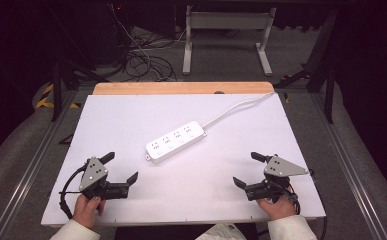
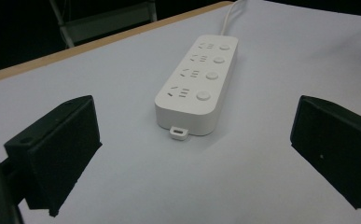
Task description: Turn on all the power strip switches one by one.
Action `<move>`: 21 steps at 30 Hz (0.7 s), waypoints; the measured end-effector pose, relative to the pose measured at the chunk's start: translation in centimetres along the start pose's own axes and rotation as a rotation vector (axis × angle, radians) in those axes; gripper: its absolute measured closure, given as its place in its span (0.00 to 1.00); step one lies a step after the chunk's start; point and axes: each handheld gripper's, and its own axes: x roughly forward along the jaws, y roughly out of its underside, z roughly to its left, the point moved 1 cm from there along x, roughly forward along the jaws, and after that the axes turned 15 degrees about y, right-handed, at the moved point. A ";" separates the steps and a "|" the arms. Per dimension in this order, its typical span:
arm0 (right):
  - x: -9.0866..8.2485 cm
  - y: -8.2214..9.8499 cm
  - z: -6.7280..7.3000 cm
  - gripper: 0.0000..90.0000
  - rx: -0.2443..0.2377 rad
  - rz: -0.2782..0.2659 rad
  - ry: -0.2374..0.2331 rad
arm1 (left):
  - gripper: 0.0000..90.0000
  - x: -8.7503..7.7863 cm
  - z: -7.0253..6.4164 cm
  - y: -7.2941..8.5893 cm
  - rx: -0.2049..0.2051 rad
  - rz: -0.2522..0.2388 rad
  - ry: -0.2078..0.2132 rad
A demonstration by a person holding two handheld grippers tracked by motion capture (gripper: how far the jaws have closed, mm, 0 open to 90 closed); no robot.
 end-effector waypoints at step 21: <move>0.1 -0.7 0.8 0.02 -0.014 0.071 -0.019 | 0.02 -0.3 -0.4 -0.2 0.020 -0.024 -0.008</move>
